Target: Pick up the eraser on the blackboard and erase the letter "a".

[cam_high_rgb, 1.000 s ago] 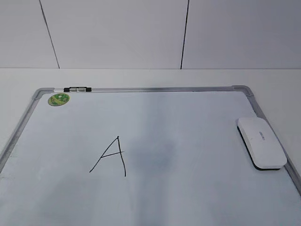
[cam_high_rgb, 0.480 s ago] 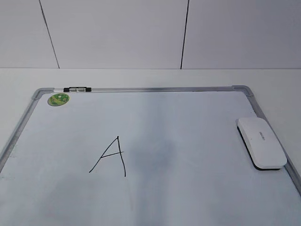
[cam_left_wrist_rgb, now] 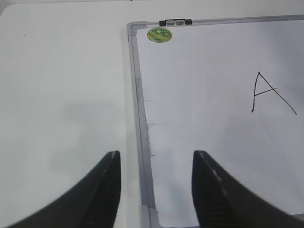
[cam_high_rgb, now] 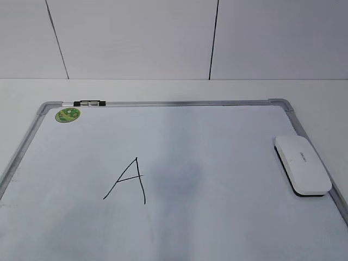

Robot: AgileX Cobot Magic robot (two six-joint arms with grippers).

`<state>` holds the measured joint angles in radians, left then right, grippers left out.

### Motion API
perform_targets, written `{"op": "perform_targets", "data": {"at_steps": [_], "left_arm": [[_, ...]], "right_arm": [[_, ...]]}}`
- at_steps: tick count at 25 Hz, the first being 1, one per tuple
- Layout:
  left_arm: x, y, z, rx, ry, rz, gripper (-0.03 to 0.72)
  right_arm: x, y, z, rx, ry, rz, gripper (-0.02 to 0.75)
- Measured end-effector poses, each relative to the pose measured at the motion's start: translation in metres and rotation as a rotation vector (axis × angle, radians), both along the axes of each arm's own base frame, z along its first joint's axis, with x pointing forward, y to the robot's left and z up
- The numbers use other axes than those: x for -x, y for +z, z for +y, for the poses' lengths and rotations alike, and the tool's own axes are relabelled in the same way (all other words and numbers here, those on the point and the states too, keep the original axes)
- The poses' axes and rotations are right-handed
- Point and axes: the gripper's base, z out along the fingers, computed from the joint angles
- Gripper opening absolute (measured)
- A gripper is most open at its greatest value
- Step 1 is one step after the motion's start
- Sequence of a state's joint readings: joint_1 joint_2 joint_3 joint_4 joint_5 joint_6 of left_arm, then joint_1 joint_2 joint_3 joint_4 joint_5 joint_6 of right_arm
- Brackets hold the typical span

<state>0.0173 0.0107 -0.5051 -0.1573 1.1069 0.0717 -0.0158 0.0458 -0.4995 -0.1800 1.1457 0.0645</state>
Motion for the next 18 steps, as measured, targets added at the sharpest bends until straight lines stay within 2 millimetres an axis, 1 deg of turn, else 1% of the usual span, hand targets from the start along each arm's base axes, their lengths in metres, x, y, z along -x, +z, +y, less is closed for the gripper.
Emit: {"op": "perform_targets", "data": {"at_steps": [4, 14, 17, 18], "left_arm": [[-0.0003, -0.0006, -0.0002, 0.002, 0.008, 0.002, 0.344], [-0.0003, -0.0006, -0.0002, 0.002, 0.008, 0.002, 0.34], [-0.0003, -0.0006, -0.0002, 0.002, 0.008, 0.002, 0.335], [-0.0003, -0.0006, -0.0002, 0.002, 0.008, 0.002, 0.323]], "right_arm": [[0.0088, -0.0004, 0.0003, 0.001, -0.015, -0.058, 0.585], [0.0096, -0.0004, 0.0001, 0.003, -0.016, -0.063, 0.586], [0.0096, -0.0004, 0.0001, 0.003, -0.008, -0.064, 0.586], [0.0095, -0.0004, -0.0001, 0.003, -0.003, -0.064, 0.586]]}}
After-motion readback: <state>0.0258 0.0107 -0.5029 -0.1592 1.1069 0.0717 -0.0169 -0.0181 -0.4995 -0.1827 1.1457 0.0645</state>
